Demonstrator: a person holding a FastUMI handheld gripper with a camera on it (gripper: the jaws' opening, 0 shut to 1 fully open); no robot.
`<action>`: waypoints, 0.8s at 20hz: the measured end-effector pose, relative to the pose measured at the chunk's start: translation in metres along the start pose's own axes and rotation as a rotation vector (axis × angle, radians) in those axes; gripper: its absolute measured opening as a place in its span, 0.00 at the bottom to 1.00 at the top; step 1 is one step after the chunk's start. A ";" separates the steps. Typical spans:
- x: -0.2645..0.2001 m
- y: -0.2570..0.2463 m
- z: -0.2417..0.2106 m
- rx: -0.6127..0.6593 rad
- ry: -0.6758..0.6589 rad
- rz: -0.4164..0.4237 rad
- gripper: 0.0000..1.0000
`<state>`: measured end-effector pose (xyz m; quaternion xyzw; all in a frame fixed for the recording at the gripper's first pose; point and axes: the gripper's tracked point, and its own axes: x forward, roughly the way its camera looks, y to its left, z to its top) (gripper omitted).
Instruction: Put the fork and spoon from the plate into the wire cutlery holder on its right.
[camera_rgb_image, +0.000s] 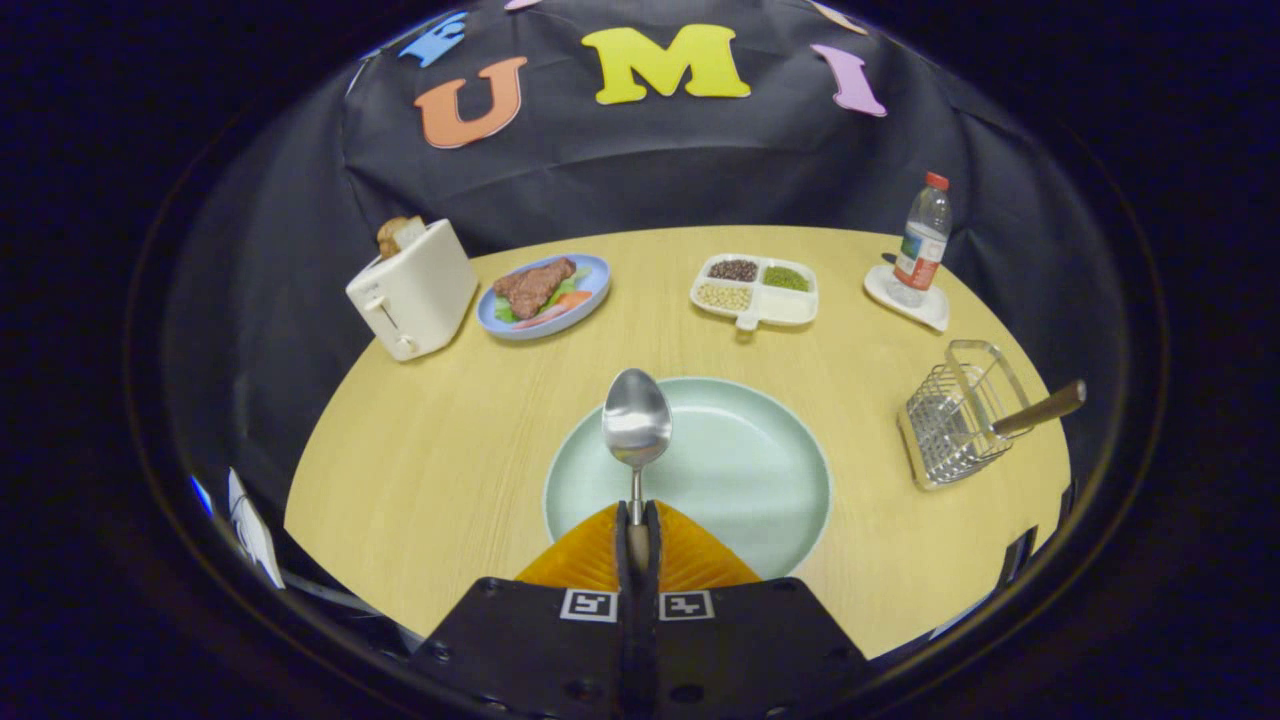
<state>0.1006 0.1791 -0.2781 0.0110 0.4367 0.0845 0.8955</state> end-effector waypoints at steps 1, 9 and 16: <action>-0.010 -0.004 0.004 0.004 -0.019 0.001 0.01; -0.090 -0.047 0.037 0.025 -0.188 -0.027 0.01; -0.154 -0.093 0.056 0.064 -0.299 -0.017 0.00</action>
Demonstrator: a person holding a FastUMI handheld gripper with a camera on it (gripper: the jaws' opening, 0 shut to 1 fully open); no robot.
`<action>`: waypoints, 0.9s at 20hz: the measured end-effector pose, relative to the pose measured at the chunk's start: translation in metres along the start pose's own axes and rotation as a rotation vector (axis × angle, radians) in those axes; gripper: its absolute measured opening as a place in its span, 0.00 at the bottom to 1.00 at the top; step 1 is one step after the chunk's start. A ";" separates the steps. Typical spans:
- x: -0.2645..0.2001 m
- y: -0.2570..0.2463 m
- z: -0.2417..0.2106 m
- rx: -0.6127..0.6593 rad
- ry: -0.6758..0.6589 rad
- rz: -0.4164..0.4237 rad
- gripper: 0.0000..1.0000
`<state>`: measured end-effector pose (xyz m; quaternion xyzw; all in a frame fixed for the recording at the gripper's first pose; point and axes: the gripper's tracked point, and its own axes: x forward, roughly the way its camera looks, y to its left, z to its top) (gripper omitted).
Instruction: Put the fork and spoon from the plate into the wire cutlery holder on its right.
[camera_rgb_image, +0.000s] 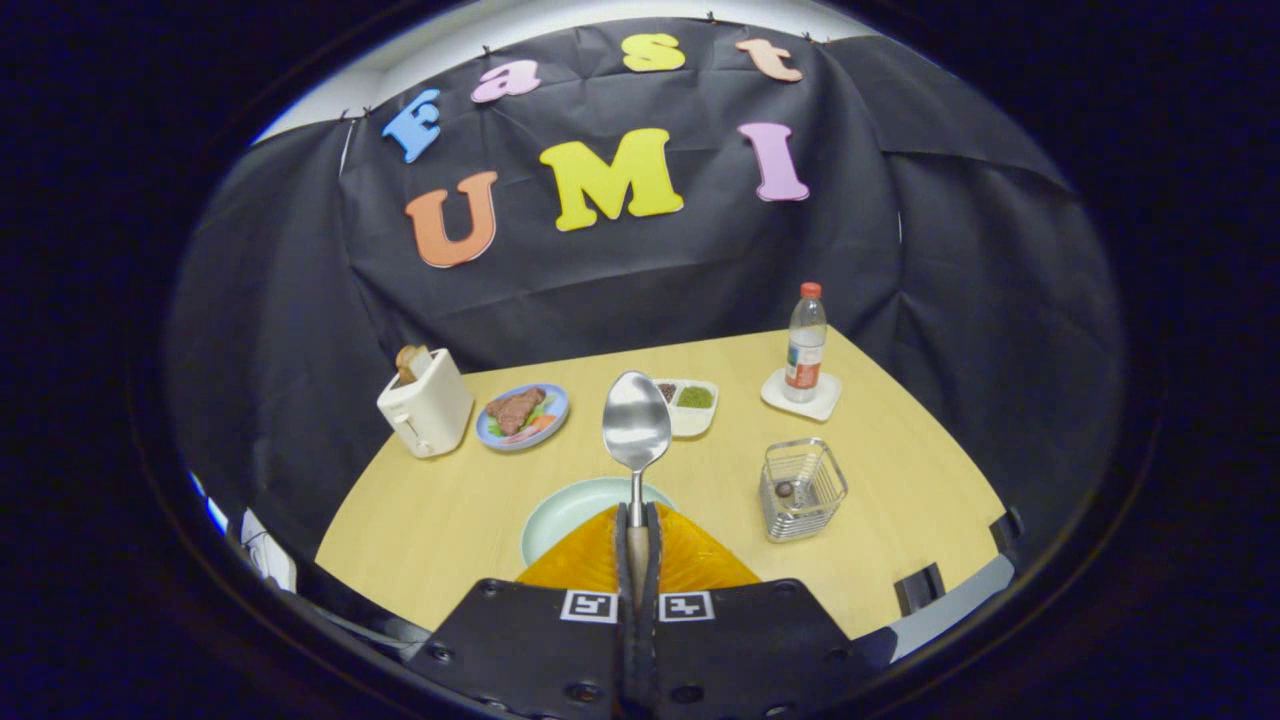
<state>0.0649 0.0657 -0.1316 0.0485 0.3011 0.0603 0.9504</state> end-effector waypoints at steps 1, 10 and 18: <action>-0.006 -0.009 0.005 0.001 -0.015 -0.003 0.00; -0.021 -0.107 0.027 0.061 -0.075 -0.045 0.00; 0.025 -0.162 0.005 0.123 0.033 -0.071 0.00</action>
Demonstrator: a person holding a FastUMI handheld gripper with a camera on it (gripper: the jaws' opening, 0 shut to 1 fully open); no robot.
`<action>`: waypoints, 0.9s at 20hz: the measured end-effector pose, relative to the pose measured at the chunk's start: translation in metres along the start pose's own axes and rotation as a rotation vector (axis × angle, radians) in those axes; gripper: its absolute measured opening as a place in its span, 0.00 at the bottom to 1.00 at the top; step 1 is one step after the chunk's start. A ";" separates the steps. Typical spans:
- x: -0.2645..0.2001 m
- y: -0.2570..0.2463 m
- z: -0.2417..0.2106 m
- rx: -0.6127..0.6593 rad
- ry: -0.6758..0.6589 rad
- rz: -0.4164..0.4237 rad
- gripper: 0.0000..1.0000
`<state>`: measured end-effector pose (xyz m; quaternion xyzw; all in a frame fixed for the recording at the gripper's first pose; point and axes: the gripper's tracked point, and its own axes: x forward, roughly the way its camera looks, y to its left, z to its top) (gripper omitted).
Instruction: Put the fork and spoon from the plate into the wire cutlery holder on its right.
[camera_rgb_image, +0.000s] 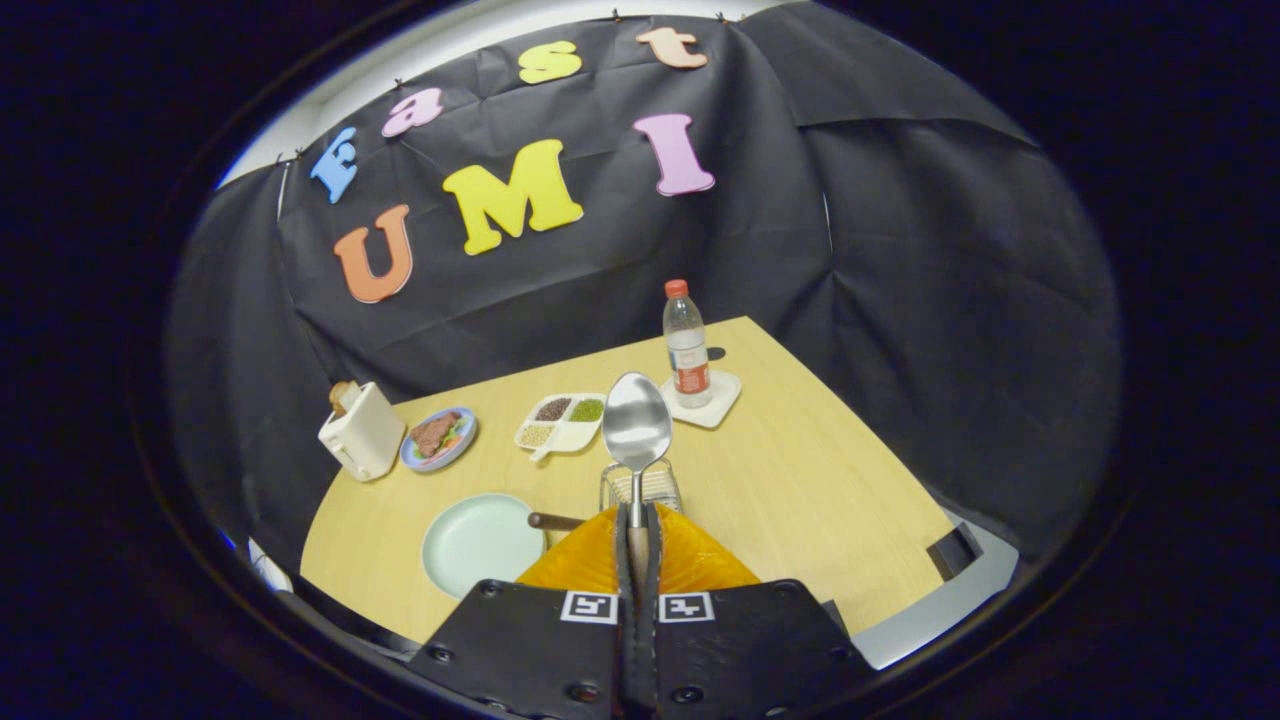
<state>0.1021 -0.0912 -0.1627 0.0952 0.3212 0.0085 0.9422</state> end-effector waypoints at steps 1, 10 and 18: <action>0.006 -0.001 -0.002 -0.001 0.015 -0.001 0.01; 0.060 -0.004 -0.027 -0.017 0.146 -0.014 0.01; 0.079 -0.006 -0.044 -0.010 0.222 -0.026 0.04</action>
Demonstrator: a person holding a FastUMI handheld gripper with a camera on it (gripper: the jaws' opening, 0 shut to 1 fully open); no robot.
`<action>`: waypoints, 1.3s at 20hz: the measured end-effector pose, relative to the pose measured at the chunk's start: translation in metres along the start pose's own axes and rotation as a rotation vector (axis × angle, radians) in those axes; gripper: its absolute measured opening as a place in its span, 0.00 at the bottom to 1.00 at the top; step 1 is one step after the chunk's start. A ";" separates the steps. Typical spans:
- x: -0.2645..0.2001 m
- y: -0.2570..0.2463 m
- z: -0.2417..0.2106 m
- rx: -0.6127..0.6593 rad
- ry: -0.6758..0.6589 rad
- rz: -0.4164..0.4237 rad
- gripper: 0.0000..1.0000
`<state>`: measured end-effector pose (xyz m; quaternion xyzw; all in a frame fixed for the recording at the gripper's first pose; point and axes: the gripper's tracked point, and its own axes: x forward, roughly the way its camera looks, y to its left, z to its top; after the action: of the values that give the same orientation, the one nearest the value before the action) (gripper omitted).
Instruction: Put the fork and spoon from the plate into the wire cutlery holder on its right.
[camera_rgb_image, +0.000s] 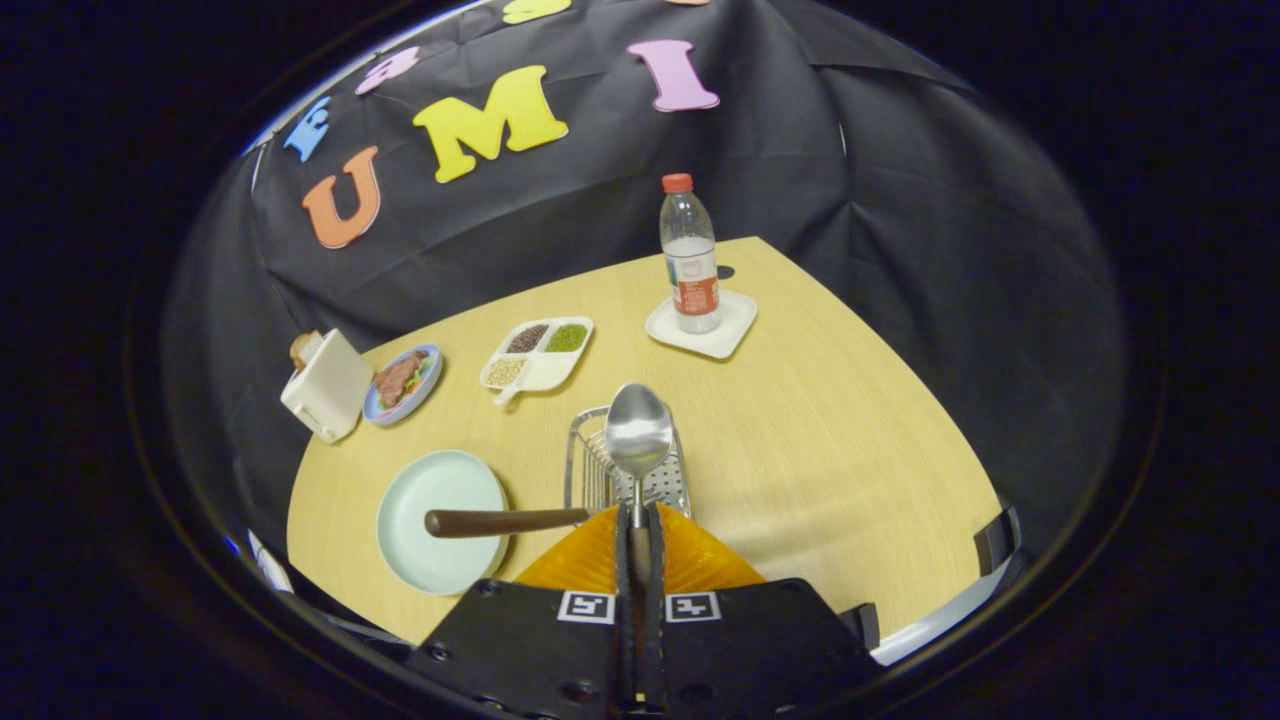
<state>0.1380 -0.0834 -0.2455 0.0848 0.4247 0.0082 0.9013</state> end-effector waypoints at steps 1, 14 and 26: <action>0.000 0.001 -0.001 0.000 0.007 0.006 0.04; -0.043 0.015 0.021 -0.005 -0.160 0.056 0.38; -0.126 0.045 0.024 -0.043 -0.373 0.092 0.73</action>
<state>0.0782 -0.0537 -0.1275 0.0852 0.2458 0.0427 0.9646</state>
